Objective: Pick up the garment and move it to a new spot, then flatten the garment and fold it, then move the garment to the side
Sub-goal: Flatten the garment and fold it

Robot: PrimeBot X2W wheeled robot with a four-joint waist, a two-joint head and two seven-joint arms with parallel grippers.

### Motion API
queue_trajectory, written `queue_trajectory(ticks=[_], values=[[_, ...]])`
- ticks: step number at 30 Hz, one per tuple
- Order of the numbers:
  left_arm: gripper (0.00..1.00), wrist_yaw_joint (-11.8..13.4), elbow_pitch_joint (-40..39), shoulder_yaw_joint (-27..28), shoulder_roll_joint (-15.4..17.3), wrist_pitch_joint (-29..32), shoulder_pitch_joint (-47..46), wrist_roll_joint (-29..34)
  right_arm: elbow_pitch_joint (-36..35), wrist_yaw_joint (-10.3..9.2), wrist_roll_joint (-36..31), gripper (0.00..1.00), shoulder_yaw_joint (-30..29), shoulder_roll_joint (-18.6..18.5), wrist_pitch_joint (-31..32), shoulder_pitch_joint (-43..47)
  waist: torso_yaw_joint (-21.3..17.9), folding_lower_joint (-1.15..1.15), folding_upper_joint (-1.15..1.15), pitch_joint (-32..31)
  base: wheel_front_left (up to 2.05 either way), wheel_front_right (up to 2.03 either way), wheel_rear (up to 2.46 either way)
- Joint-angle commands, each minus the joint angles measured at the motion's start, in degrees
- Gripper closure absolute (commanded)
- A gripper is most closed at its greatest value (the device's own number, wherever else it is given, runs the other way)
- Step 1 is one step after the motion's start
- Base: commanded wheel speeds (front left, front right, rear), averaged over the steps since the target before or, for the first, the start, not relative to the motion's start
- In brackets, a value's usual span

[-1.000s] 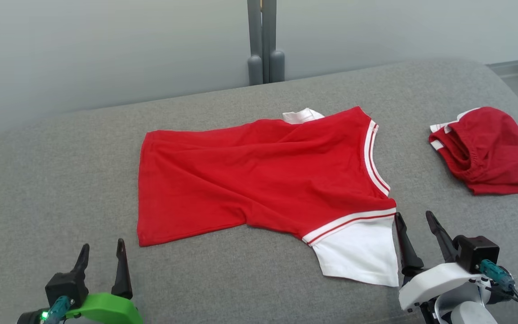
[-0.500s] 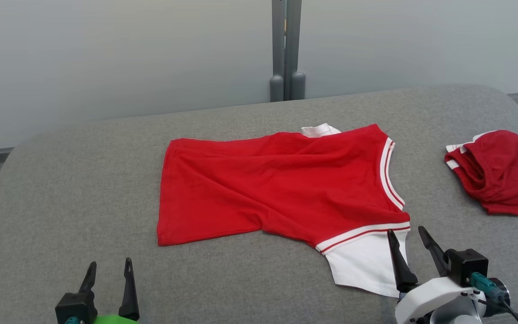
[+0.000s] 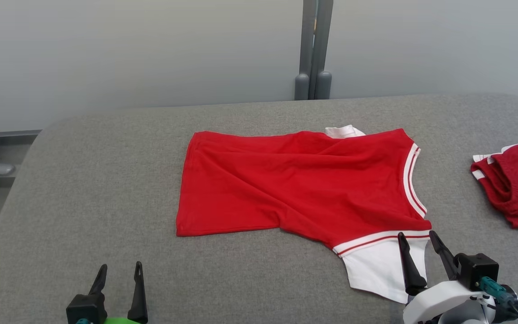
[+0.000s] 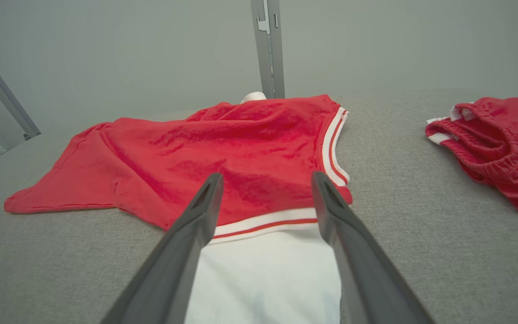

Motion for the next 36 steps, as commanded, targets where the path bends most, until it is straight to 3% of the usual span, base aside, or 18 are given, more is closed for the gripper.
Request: queue_trajectory(ticks=[1,16,36], values=[[0.00,-0.21,0.11,-0.08,0.08,0.00,0.30,-0.10,0.02,-0.03,-0.11,0.00,-0.12,-0.12,0.00,0.62,0.26,0.00,0.00,-0.05,0.00,0.00,0.00],[0.00,-0.32,-0.51,-2.16,0.08,0.00,-0.31,-1.73,1.39,-0.03,0.19,0.00,-0.52,-0.11,0.00,1.11,-0.22,0.00,0.00,1.87,0.00,0.00,0.00],[0.00,0.44,1.38,-6.74,0.09,0.00,-7.21,-3.97,8.55,-0.03,-0.44,0.00,-0.91,-0.13,0.00,-1.86,-2.97,0.00,0.00,12.12,0.00,0.00,0.00]])
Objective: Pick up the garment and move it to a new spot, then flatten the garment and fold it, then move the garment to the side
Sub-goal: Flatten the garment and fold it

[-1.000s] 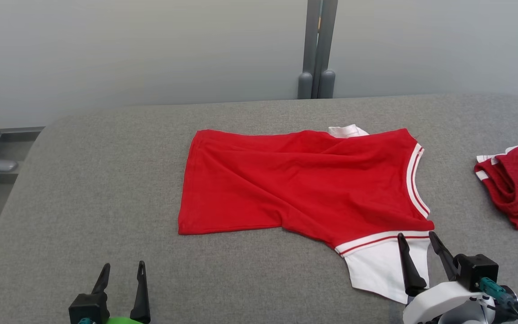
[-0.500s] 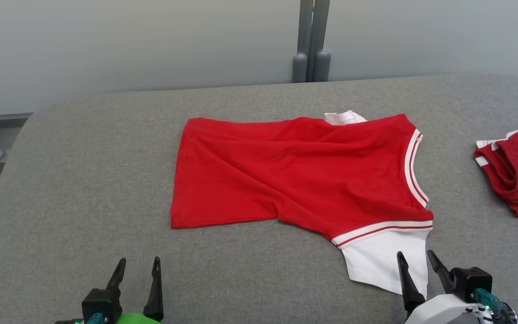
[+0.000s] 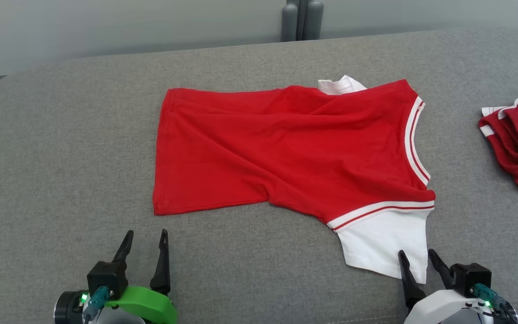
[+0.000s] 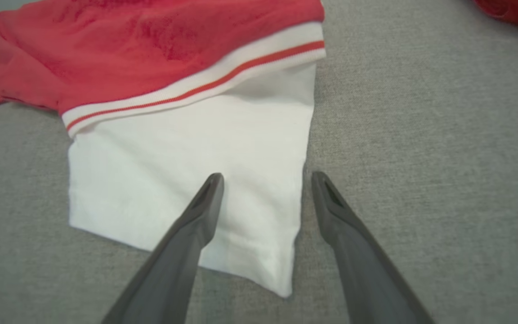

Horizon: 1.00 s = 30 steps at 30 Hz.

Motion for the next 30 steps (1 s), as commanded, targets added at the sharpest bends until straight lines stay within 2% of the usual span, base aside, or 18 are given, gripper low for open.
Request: queue_trajectory(ticks=[1,8,9,10,11,12,13,23,30], values=[[0.00,0.46,0.07,-0.08,0.11,0.00,-0.91,-0.31,0.39,-0.03,0.13,0.00,-0.19,-0.15,0.00,-0.39,-0.80,0.00,0.00,1.09,0.00,0.00,0.00],[0.00,0.39,0.44,0.06,0.10,0.00,-1.90,-0.31,2.27,-0.03,1.43,0.00,1.62,-0.11,0.09,1.20,-1.29,0.00,0.00,1.48,0.00,0.00,0.00],[0.00,0.38,0.47,0.19,0.11,0.00,-2.04,-0.30,2.56,-0.03,1.54,0.07,2.11,-0.08,0.10,1.45,-1.38,0.00,0.00,1.48,0.00,0.00,0.00],[0.00,0.33,0.47,0.28,0.11,0.00,-2.26,-0.29,2.82,-0.01,1.63,0.24,2.70,-0.05,0.10,1.57,-1.49,0.00,0.00,1.49,0.00,0.00,0.00],[0.00,0.23,0.50,0.42,0.11,0.00,-2.43,-0.22,3.08,-0.01,1.71,0.54,3.26,-0.04,0.11,1.71,-1.61,0.00,0.00,1.46,0.00,0.00,0.00],[0.00,0.14,0.61,0.55,0.11,0.00,-2.59,-0.16,3.27,-0.01,1.82,0.75,3.53,-0.03,0.14,1.72,-1.73,0.00,0.00,1.46,0.00,0.00,0.00],[0.00,0.09,0.74,0.66,0.11,0.00,-2.77,-0.14,3.44,-0.01,2.03,1.00,3.73,-0.02,0.14,1.71,-1.88,0.00,0.00,1.48,0.00,0.00,0.00],[0.00,-0.65,5.33,4.22,0.13,0.00,-6.35,-2.49,2.99,-0.12,1.36,1.00,2.62,-1.67,0.14,1.85,-4.34,0.00,0.00,1.98,0.00,0.00,0.00],[0.00,-2.11,9.05,6.41,0.14,0.00,-8.45,-4.65,1.91,-0.11,0.88,1.00,2.96,-2.32,0.10,1.01,-6.45,0.00,0.00,3.07,0.00,0.00,0.00]])
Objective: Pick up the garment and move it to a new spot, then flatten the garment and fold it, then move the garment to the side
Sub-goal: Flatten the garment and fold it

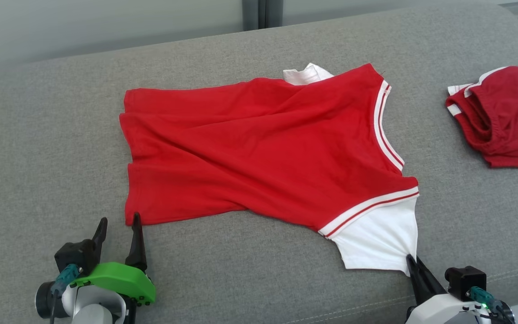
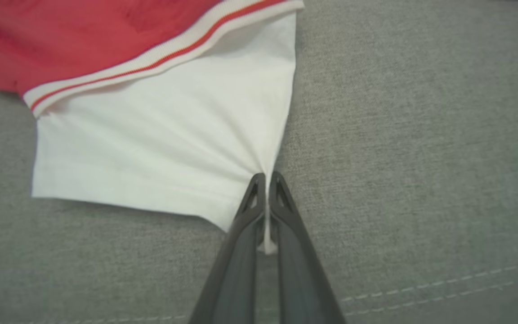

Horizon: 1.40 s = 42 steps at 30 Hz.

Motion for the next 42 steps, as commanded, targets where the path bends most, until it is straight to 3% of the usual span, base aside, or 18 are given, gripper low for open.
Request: queue_trajectory(ticks=[1,14,15,16,23,34,42], values=[[0.00,-0.44,0.87,0.42,0.16,0.00,-1.19,-0.67,-0.08,-0.21,-0.44,1.00,-0.17,-0.32,0.22,0.17,-0.92,0.00,0.00,0.84,0.00,0.00,0.00],[0.00,-0.88,5.38,1.12,0.18,0.00,-3.92,-2.33,-3.28,-0.17,0.46,1.00,1.20,-0.62,0.19,-1.77,-2.52,0.00,0.00,2.60,0.00,0.00,0.00],[0.74,-0.96,6.30,0.77,0.17,0.02,-4.16,-1.87,-3.68,-0.17,0.69,1.00,1.24,-0.67,0.14,-2.18,-2.68,0.00,0.00,2.70,0.00,0.00,0.00],[1.00,-1.01,6.69,0.66,0.17,0.06,-4.23,-1.80,-3.85,-0.17,0.83,1.00,1.11,-0.70,0.14,-2.31,-2.73,0.00,0.00,2.68,0.00,0.00,0.00],[1.00,-1.19,7.86,0.03,0.17,0.03,-2.05,-1.39,-3.63,-0.17,0.98,1.00,0.01,-0.40,0.14,-1.81,-2.13,0.00,0.00,-0.47,0.00,0.00,0.00],[1.00,-1.43,7.38,0.34,0.21,0.01,9.21,-0.91,-3.30,-0.17,1.48,1.00,-1.62,0.74,0.13,4.45,0.61,0.00,0.00,-12.75,0.00,0.00,0.00],[1.00,-1.52,5.38,-0.78,0.25,0.01,11.62,-0.44,-5.33,-0.16,1.96,1.00,-2.09,1.34,0.13,6.12,1.27,0.00,0.00,-13.54,0.00,0.00,0.00]])
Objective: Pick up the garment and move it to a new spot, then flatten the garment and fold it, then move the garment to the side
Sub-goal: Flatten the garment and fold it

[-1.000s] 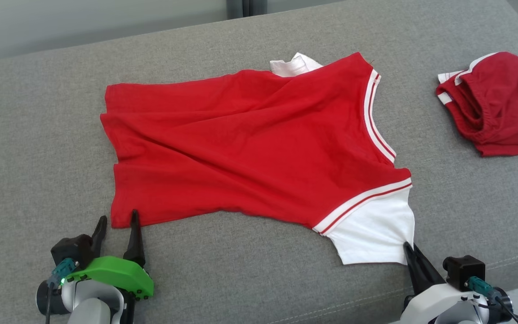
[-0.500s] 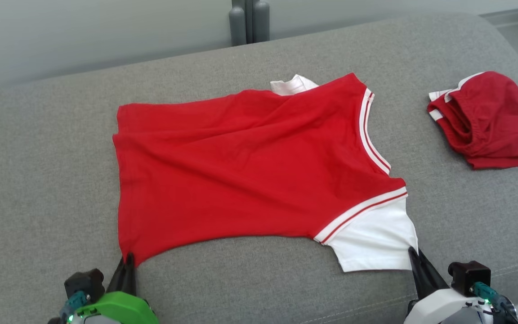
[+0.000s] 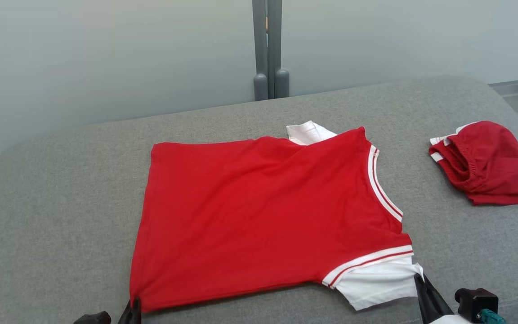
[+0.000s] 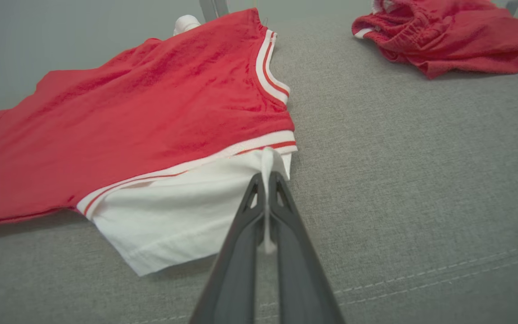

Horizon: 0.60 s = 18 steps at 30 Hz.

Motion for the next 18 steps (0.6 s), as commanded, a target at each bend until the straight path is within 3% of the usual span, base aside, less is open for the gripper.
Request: queue_trajectory(ticks=[1,9,14,18], values=[[1.00,-0.09,-1.51,-0.31,0.37,0.03,-0.74,0.52,-1.27,-0.09,0.55,1.00,-0.08,0.00,0.00,-0.11,0.78,0.00,0.00,0.23,0.00,0.00,0.00],[1.00,-0.14,-5.42,-5.86,2.13,0.03,-13.15,1.75,-4.47,-0.09,-0.04,1.00,1.63,-1.28,0.00,-10.98,1.03,0.00,0.00,7.47,0.00,0.00,0.00],[1.00,-0.14,-4.21,-12.09,6.96,0.02,-31.77,1.73,-2.63,-0.07,-0.86,1.00,4.05,-5.38,0.00,-28.45,1.58,0.00,0.00,16.86,0.00,0.00,0.00],[1.00,-0.05,1.04,-15.63,9.60,0.39,-52.04,2.16,2.30,-0.07,-1.05,1.00,5.12,-9.48,0.00,-46.96,2.83,0.00,0.00,24.25,0.00,0.00,0.00]])
